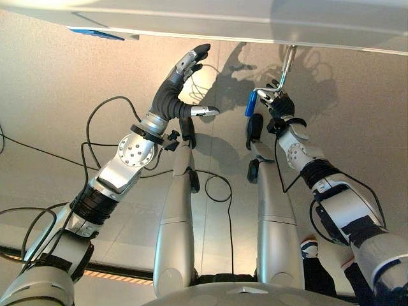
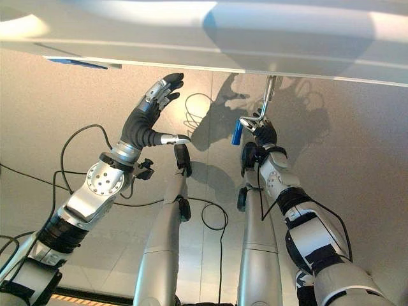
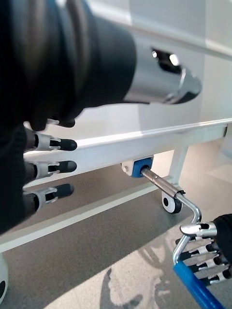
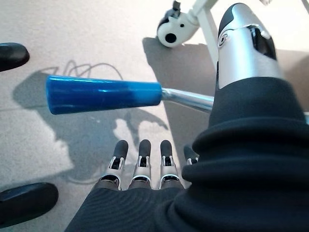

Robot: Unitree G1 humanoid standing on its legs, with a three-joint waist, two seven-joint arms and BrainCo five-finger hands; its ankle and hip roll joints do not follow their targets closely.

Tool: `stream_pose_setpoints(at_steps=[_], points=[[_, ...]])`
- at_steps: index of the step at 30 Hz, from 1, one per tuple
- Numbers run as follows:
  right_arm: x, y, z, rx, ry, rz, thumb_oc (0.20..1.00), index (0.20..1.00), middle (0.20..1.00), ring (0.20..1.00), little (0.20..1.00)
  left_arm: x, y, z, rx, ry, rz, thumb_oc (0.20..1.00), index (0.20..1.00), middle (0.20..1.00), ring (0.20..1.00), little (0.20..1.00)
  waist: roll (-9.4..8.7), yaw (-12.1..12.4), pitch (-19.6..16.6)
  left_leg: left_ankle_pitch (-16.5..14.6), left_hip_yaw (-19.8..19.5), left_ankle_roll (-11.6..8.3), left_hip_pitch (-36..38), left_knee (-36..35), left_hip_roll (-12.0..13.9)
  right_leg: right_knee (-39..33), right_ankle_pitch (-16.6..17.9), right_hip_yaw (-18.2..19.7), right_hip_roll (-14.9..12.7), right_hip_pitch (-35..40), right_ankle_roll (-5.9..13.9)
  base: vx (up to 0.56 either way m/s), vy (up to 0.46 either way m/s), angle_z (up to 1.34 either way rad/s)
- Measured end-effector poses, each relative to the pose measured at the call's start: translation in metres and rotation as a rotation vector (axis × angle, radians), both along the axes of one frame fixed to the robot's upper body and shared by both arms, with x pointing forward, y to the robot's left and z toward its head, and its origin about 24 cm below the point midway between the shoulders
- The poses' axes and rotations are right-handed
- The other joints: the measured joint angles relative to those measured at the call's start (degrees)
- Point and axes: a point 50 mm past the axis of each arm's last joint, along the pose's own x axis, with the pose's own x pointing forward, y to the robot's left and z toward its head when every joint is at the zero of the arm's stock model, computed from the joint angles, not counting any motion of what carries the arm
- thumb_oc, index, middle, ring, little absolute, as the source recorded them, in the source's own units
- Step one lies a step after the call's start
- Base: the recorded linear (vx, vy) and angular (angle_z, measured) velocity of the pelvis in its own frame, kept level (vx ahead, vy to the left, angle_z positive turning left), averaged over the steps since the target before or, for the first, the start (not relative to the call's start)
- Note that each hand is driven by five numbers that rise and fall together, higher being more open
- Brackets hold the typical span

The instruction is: Raise the hospital bed

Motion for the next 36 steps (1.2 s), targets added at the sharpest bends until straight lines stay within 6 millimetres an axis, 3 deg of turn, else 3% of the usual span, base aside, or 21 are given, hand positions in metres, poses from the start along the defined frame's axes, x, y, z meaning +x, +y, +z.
stream_pose_setpoints(at_steps=[10, 22, 23, 24, 25, 26, 27, 36], points=[[0.007, 0.015, 0.007, -0.073, 0.007, 0.053, 1.000, 1.000, 1.000, 1.000, 1.000, 0.000, -0.001, 0.004, -0.003, -0.014, -0.007, 1.000, 1.000, 1.000, 1.000, 1.000, 0.00, 0.2, 0.0, 0.0, -0.1, 0.04, -0.4, 0.1, -0.2, 0.0, 0.0, 0.0, -0.2, -0.3, 0.04, 0.00, 0.000, 0.00], [0.008, 0.015, -0.012, -0.204, 0.108, 0.049, 1.000, 1.000, 1.000, 1.000, 1.000, -0.002, -0.008, 0.009, -0.034, -0.031, -0.034, 1.000, 1.000, 1.000, 1.000, 1.000, 0.02, 1.7, 0.0, 0.0, 0.0, 0.06, -0.5, 0.1, -0.2, -0.1, 0.0, 0.0, -0.2, -0.5, 0.05, 0.00, 0.003, 0.00], [0.008, 0.017, -0.011, -0.203, 0.106, 0.053, 0.805, 0.805, 0.805, 0.805, 0.805, -0.003, -0.009, 0.009, -0.035, -0.036, -0.038, 1.000, 1.000, 1.000, 1.000, 1.000, 0.02, 1.7, 0.0, 0.0, 0.0, 0.06, -0.7, 0.1, -0.2, -0.1, 0.0, 0.0, -0.2, -0.6, 0.05, 0.00, 0.000, 0.00], [0.009, 0.018, -0.010, -0.204, 0.102, 0.057, 0.749, 0.749, 0.749, 0.749, 0.749, -0.003, -0.009, 0.010, -0.036, -0.039, -0.040, 1.000, 1.000, 1.000, 1.000, 1.000, 0.02, 1.7, 0.0, 0.0, 0.0, 0.06, -0.8, 0.1, -0.3, -0.1, 0.0, 0.0, -0.2, -0.7, 0.06, 0.00, 0.000, 0.00], [0.009, 0.019, -0.009, -0.211, 0.099, 0.065, 0.558, 0.558, 0.558, 0.558, 0.558, -0.005, -0.010, 0.012, -0.038, -0.046, -0.047, 1.000, 1.000, 1.000, 1.000, 1.000, 0.03, 1.8, 0.0, 0.0, 0.0, 0.07, -1.1, 0.1, -0.3, -0.1, 0.0, 0.1, -0.2, -1.1, 0.06, 0.00, 0.000, 0.00], [0.009, 0.021, -0.008, -0.214, 0.096, 0.070, 0.507, 0.507, 0.507, 0.507, 0.507, -0.005, -0.011, 0.012, -0.038, -0.049, -0.051, 1.000, 1.000, 1.000, 1.000, 1.000, 0.03, 1.8, 0.0, 0.0, 0.0, 0.08, -1.2, 0.1, -0.3, -0.1, 0.1, 0.1, -0.2, -1.2, 0.06, 0.00, 0.000, 0.00], [0.010, 0.023, -0.007, -0.218, 0.094, 0.077, 0.200, 0.200, 0.200, 0.200, 0.200, -0.005, -0.011, 0.012, -0.038, -0.049, -0.052, 1.000, 1.000, 1.000, 1.000, 1.000, 0.04, 1.8, 0.0, 0.0, 0.0, 0.08, -1.4, 0.1, -0.3, -0.1, 0.1, 0.0, -0.2, -1.4, 0.07, 0.00, 0.000, 0.00], [0.011, 0.026, -0.004, -0.216, 0.086, 0.084, 0.200, 0.200, 0.200, 0.200, 0.200, -0.005, -0.011, 0.013, -0.043, -0.051, -0.048, 1.000, 1.000, 1.000, 1.000, 1.000, 0.06, 1.9, 0.0, 0.0, 0.0, 0.09, -1.3, 0.2, -0.3, 0.0, 0.1, 0.1, -0.2, -1.4, 0.07, 0.00, 0.000, 0.00]])
